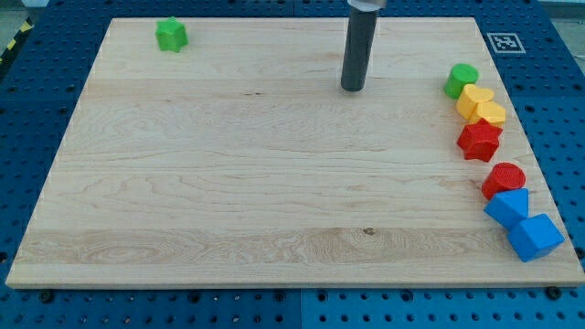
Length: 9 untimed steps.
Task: Point your arm at the top left corner of the board
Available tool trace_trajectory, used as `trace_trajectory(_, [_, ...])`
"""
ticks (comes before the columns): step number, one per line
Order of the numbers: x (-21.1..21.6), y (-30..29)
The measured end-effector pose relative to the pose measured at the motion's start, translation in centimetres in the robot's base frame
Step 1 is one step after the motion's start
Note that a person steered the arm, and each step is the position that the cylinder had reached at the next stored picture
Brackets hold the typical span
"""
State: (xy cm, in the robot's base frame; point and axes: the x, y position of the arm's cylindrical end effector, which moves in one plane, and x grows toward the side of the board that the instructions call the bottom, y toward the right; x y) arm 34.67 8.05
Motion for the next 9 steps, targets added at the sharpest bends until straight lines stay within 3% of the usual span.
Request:
trace_trajectory(2, [0.0, -0.1])
trace_trajectory(3, [0.6, -4.0])
trace_trajectory(5, [1.6, -22.3])
trace_trajectory(6, [-0.3, -32.9])
trace_trajectory(7, [-5.5, -38.4])
trace_trajectory(9, [-8.6, -37.0])
